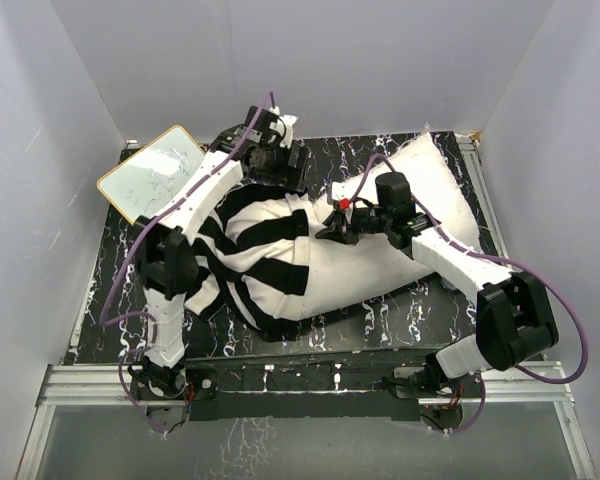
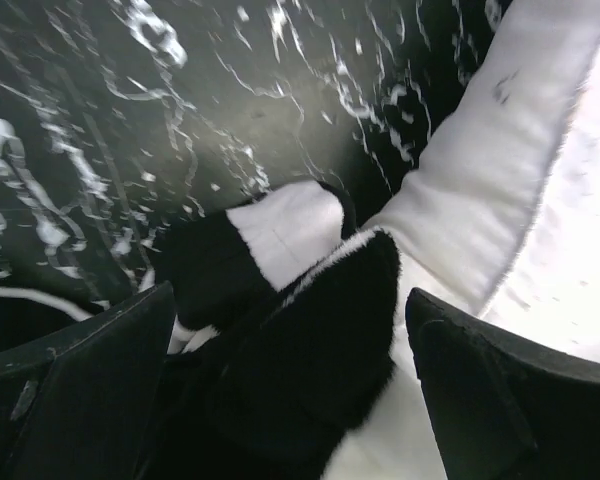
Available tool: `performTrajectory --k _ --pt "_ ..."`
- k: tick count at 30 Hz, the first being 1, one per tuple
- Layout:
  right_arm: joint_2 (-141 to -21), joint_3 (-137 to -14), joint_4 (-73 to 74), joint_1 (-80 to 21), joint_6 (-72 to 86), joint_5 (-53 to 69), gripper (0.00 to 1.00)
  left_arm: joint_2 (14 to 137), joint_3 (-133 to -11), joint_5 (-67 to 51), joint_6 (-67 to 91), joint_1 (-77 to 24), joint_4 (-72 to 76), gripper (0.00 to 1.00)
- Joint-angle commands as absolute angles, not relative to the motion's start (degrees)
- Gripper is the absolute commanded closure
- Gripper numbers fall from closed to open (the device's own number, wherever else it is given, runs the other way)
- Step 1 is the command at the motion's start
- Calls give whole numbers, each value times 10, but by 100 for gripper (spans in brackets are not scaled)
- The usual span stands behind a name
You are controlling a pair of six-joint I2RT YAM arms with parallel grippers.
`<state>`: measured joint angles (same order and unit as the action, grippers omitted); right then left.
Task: Put the pillow into the pillowcase
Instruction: Stuff the pillow into the pillowcase.
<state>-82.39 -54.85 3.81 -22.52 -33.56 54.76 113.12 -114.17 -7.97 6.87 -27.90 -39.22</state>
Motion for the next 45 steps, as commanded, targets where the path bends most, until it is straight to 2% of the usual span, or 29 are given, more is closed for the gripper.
performTrajectory --k 1,5,7,10,11,12,16,18,24,27,29,31,34,38,40,42,45 --pt "-823 -541 89 -231 -337 582 92 1174 -1213 -206 34 -273 -498 3" --pt "-824 -545 85 -231 -333 557 92 1166 -1140 -317 52 -272 -455 3" --pt "-825 -548 77 -231 -327 529 92 1152 -1097 -372 66 -272 -421 7" --pt "-825 -560 62 -232 -321 480 92 1138 -1066 -449 98 -266 -380 33" --pt "-824 -566 55 -232 -321 464 92 1140 -1068 -470 109 -264 -371 50" --pt "-823 -573 48 -233 -321 447 92 1142 -1073 -487 120 -263 -363 62" --pt "-846 -649 35 -232 -319 366 92 1153 -1134 -515 157 -259 -349 93" --pt "-868 -701 36 -233 -323 325 92 1157 -1182 -499 180 -252 -337 100" --pt "-950 -903 52 -233 -342 233 92 1172 -1344 -411 221 -237 -236 100" --pt "-973 -992 86 -233 -348 223 92 1158 -1337 -389 210 -239 -168 100" --pt "-970 -999 102 -233 -353 245 92 1122 -1276 -379 166 -245 -135 100" --pt "-956 -953 107 -233 -368 293 92 1079 -1167 -379 124 -250 -98 100" --pt "-925 -800 65 -233 -374 335 92 1014 -959 -396 84 -255 1 100" --pt "-884 -630 -3 -234 -369 376 86 955 -735 -396 71 -265 134 100" --pt "-855 -578 9 -234 -378 410 78 939 -673 -399 71 -272 148 100" --pt "-825 -568 94 -234 -430 461 67 924 -641 -402 75 -277 155 100" --pt "-810 -635 292 -234 -522 532 51 900 -620 -386 95 -276 158 100"
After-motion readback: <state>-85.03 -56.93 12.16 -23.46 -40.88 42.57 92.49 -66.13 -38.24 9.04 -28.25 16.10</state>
